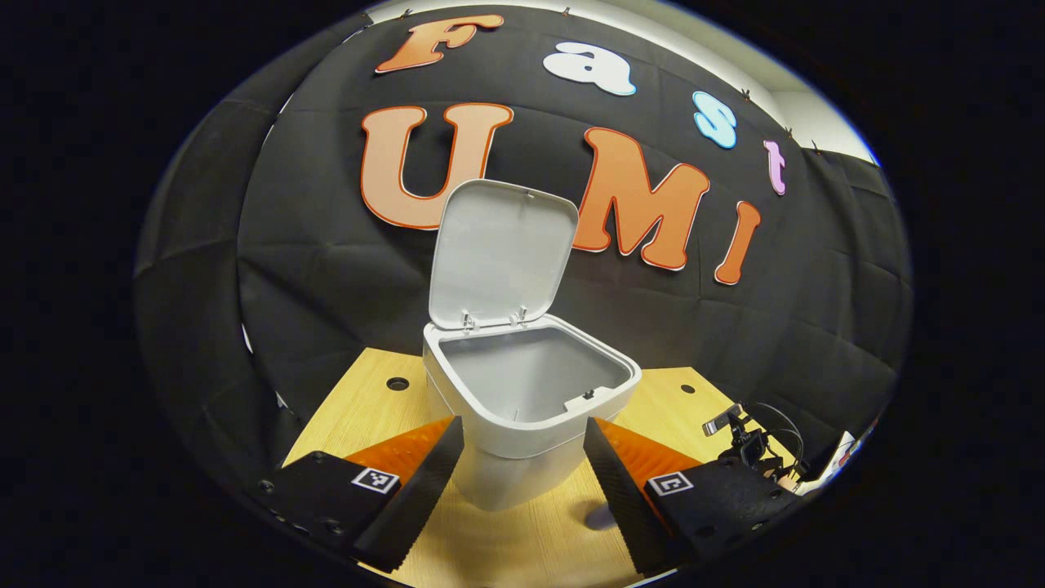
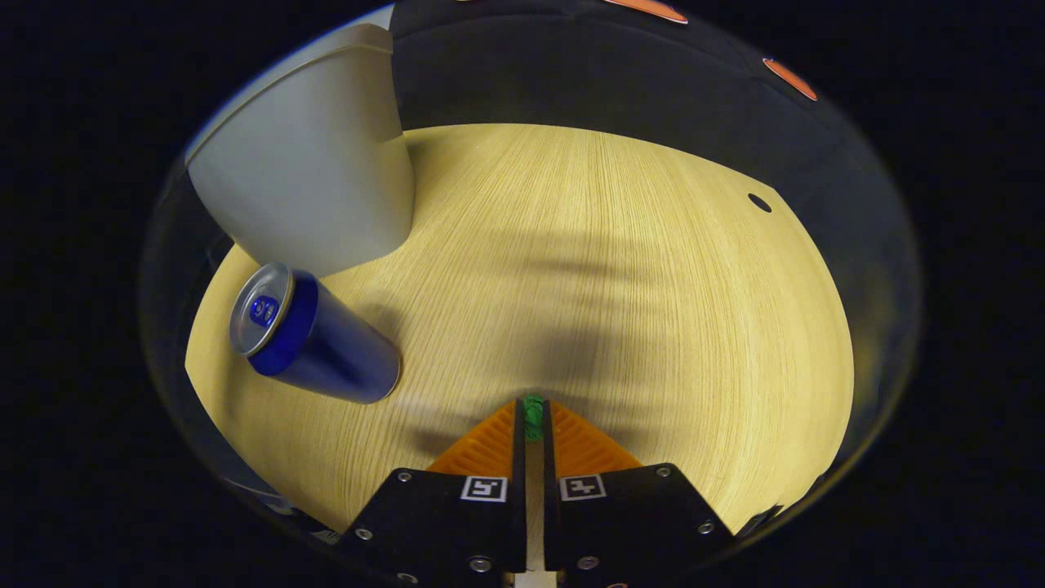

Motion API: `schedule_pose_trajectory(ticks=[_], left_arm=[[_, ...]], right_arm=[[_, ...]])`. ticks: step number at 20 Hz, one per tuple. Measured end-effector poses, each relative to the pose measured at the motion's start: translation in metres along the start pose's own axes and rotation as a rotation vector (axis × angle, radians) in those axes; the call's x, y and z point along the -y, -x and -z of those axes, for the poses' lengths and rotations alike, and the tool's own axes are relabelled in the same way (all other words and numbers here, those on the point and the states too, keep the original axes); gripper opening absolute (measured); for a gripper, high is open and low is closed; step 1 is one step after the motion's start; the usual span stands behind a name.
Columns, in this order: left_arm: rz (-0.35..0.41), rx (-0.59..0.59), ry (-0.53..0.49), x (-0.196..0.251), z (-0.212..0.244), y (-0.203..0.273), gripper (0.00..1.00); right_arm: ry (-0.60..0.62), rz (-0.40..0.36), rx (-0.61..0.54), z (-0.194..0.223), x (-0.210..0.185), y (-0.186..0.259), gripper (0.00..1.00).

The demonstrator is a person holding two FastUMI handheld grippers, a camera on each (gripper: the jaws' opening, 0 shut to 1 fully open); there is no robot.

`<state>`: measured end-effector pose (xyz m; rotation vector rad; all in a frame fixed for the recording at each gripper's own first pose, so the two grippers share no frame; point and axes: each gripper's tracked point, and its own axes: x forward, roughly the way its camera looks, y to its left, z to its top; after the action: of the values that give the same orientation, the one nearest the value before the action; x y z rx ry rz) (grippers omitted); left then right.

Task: Press the lid of the desktop garbage bin to open it, pick up the crumpled paper on the desktop and throw it into the bin, then pick up the pop can on the desktop and drop it into the bin, and finally close the garbage bin lid.

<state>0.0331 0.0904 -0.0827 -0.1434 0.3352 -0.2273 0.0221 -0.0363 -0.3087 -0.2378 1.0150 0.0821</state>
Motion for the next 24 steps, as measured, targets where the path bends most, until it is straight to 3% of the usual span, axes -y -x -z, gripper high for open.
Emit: schedule_pose_trajectory(ticks=[3,10,14,18,20,21,24], left_arm=[[0.004,-0.004,0.011,0.001,0.001,0.002,0.94],[0.008,-0.002,0.009,0.004,0.001,0.004,0.95],[0.015,-0.014,0.020,0.007,0.005,0.001,0.94],[0.003,-0.011,0.013,0.003,0.005,0.005,0.95],[-0.005,-0.010,0.013,0.001,0.004,0.005,0.94],[-0.005,-0.012,0.015,0.001,0.003,0.004,0.94],[-0.012,-0.013,0.006,-0.001,0.002,0.004,0.94]], right_arm=[[-0.006,0.008,0.009,0.000,0.000,0.000,0.04],[-0.040,0.013,0.061,-0.002,0.003,0.008,0.02],[-0.035,0.018,0.036,0.007,0.004,0.006,0.02],[-0.027,-0.017,0.084,-0.004,0.001,0.012,0.02],[-0.014,-0.026,0.090,-0.003,-0.005,0.008,0.29],[-0.001,-0.020,0.083,-0.001,-0.004,0.006,0.49],[0.009,0.007,0.057,0.001,0.000,-0.002,0.75]])
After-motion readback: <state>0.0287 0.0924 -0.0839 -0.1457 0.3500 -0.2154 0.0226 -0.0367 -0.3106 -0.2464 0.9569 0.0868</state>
